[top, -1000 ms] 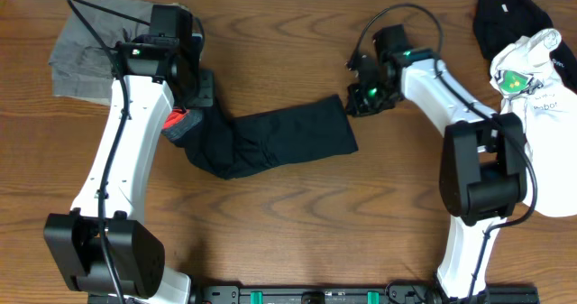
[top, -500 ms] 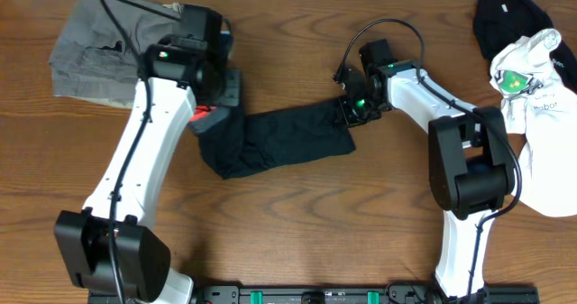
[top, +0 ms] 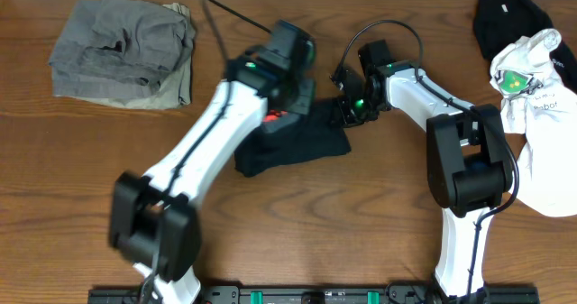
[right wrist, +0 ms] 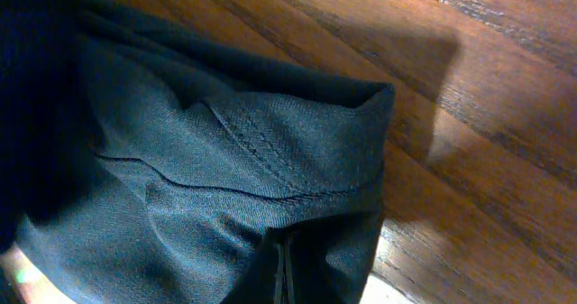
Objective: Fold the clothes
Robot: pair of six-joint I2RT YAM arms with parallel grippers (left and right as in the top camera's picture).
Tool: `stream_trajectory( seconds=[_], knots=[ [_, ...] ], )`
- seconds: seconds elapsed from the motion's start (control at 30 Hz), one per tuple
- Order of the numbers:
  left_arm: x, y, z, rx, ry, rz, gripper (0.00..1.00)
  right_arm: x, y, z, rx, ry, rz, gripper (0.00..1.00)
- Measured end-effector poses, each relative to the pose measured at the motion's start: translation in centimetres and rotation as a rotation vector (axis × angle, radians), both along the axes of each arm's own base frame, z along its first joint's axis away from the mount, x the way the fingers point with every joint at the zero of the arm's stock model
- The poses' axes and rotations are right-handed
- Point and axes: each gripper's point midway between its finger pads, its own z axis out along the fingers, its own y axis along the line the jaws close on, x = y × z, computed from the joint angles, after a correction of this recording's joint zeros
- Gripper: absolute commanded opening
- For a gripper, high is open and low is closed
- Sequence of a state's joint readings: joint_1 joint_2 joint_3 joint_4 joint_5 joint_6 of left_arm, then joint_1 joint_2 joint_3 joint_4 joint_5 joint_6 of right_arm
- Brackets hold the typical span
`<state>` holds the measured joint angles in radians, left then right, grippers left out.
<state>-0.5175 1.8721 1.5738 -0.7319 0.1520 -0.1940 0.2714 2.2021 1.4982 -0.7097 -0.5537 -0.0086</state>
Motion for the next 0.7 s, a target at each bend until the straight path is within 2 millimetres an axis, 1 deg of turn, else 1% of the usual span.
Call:
stream_trajectory(
  seconds=[0.07,0.1,0.13,0.2,0.23,0.27,0.33,0.4,0.43,0.53,0.6,0.63,0.7],
  knots=[
    [0.1,-1.5,-1.8,-0.017,0.023,-0.016,0.06,0.0,0.0,0.0,0.000,0.000,0.000,0.01],
    [0.0,-2.2,-2.4,-0.025,0.034,-0.027,0.11,0.0,0.0,0.0,0.000,0.000,0.000,0.01],
    [0.0,-2.7,-2.9,-0.033,0.041,-0.037,0.34,0.0,0.0,0.0,0.000,0.002,0.000,0.01],
    [-0.2,-3.7,-3.6,-0.049,0.054,-0.050,0.70,-0.1,0.0,0.0,0.000,0.003,0.000,0.01],
    [-0.4,-4.0,-3.6,-0.054,0.059,-0.056,0.94,-0.1,0.0,0.0,0.001,0.003,0.000,0.03],
    [-0.6,-4.1,-3.7,-0.052,0.065,-0.056,0.98,-0.1,0.0,0.0,0.002,0.005,-0.001,0.06],
    [-0.6,-3.7,-3.5,-0.047,0.062,-0.045,0.98,-0.1,-0.1,0.0,0.019,0.020,-0.013,0.15],
    [0.1,-3.2,-3.2,-0.056,0.054,-0.022,0.98,-0.2,0.1,0.3,0.058,0.041,-0.018,0.25],
    [0.3,-2.9,-3.2,-0.058,0.054,-0.013,0.98,-0.2,0.2,0.4,0.065,0.048,-0.022,0.27],
    [0.9,-2.2,-2.9,-0.069,0.050,0.017,0.98,-0.3,0.4,0.7,0.085,0.069,-0.024,0.29],
    [1.3,-1.6,-2.2,-0.080,0.039,0.036,0.98,-0.5,0.2,0.8,0.083,0.088,-0.029,0.29],
    [1.6,-1.2,-1.5,-0.089,0.025,0.045,0.98,-0.6,-0.1,0.8,0.079,0.106,-0.035,0.29],
    [2.3,-0.2,0.8,-0.118,-0.023,0.069,0.98,-0.9,-0.8,1.0,0.066,0.148,-0.048,0.29]
  ],
)
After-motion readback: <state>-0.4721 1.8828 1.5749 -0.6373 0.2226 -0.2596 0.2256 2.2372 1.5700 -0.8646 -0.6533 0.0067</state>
